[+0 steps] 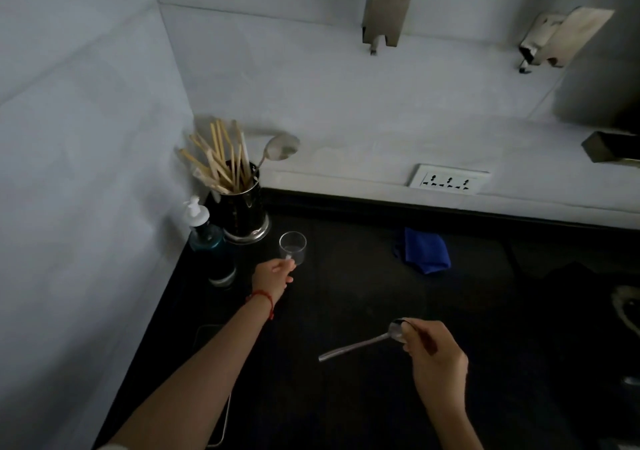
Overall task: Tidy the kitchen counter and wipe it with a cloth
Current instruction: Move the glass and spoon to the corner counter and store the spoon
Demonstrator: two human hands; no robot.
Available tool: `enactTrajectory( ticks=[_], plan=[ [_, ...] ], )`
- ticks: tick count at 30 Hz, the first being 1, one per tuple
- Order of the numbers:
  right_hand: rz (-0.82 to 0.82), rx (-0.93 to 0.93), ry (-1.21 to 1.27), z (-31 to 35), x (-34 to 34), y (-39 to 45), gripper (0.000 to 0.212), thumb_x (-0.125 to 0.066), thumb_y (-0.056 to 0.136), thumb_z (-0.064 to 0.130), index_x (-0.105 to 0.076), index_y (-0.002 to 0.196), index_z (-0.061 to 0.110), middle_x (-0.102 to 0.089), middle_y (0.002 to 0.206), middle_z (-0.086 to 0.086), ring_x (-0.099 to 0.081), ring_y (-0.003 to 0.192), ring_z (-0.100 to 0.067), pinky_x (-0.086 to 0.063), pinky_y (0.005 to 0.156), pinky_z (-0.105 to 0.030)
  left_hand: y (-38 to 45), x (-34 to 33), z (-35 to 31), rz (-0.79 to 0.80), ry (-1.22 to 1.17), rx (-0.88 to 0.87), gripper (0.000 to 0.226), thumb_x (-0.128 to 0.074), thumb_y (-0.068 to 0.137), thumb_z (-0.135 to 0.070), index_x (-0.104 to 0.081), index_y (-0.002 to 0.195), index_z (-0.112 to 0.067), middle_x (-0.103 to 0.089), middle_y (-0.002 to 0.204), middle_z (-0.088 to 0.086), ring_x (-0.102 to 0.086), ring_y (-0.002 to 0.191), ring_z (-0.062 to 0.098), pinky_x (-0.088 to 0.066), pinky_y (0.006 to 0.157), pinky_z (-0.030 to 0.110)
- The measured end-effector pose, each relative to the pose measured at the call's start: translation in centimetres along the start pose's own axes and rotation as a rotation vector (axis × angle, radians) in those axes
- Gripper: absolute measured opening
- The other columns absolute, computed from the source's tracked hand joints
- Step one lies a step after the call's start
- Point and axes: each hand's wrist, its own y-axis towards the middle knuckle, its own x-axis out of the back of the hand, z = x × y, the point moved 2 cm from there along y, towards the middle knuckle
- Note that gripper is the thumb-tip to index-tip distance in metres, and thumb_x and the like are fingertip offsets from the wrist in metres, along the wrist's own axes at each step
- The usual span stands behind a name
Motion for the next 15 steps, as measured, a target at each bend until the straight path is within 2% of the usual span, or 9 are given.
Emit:
enactTrajectory(
  ticks=[3,6,9,12,15],
  plan=[
    [-0.008,0.001,-0.014,-0.6,-0.2,0.7,0.031,-0.065,0.080,0.005,-0.058,0.075,0.035,-0.065,0.080,0.005,-0.064,0.070,-0.009,-0.047,0.057,-0.018,1.7,-1.1,-0.4,-0.013,-0.014,0.005,0.022,-0.053,0.088,-0.024,-0.066,0.096,-0.008,-0.065,0.087,-0.001,-0.061,0.074,0.014,-0.050,0.069,0.028],
    [-0.016,0.006,-0.020,-0.9,-0.3,1.3,0.031,-0.065,0.079,0.005,-0.059,0.075,0.035,-0.066,0.080,0.005,-0.062,0.082,0.001,-0.049,0.055,-0.018,3.0,-2.0,-0.7,-0.014,-0.013,0.007,0.024,-0.053,0.088,-0.024,-0.066,0.098,-0.007,-0.065,0.089,0.002,-0.062,0.079,0.018,-0.052,0.075,0.033],
    [-0.011,0.019,-0.050,-1.3,-0.4,1.8,0.034,-0.065,0.079,0.005,-0.058,0.075,0.037,-0.065,0.080,0.006,-0.061,0.083,0.001,-0.052,0.057,-0.016,3.7,-2.5,-0.9,-0.022,-0.012,0.001,0.023,-0.053,0.088,-0.023,-0.066,0.097,-0.007,-0.065,0.093,0.004,-0.061,0.076,0.017,-0.053,0.078,0.036],
    [-0.020,0.040,-0.071,-1.6,-0.4,2.2,0.036,-0.066,0.078,0.004,-0.057,0.076,0.039,-0.066,0.080,0.006,-0.062,0.083,0.000,-0.051,0.064,-0.010,4.2,-2.7,-1.2,-0.006,0.011,-0.007,0.023,-0.052,0.089,-0.023,-0.065,0.099,-0.008,-0.067,0.101,0.005,-0.061,0.076,0.016,-0.052,0.075,0.032],
    [-0.023,0.048,-0.082,-1.7,-0.6,2.4,0.036,-0.066,0.078,0.004,-0.056,0.076,0.039,-0.065,0.079,0.008,-0.061,0.086,0.001,-0.050,0.065,-0.008,4.7,-3.0,-1.4,0.003,0.035,-0.009,0.024,-0.052,0.089,-0.023,-0.064,0.101,-0.007,-0.067,0.106,0.009,-0.062,0.081,0.019,-0.051,0.071,0.029]
  ],
)
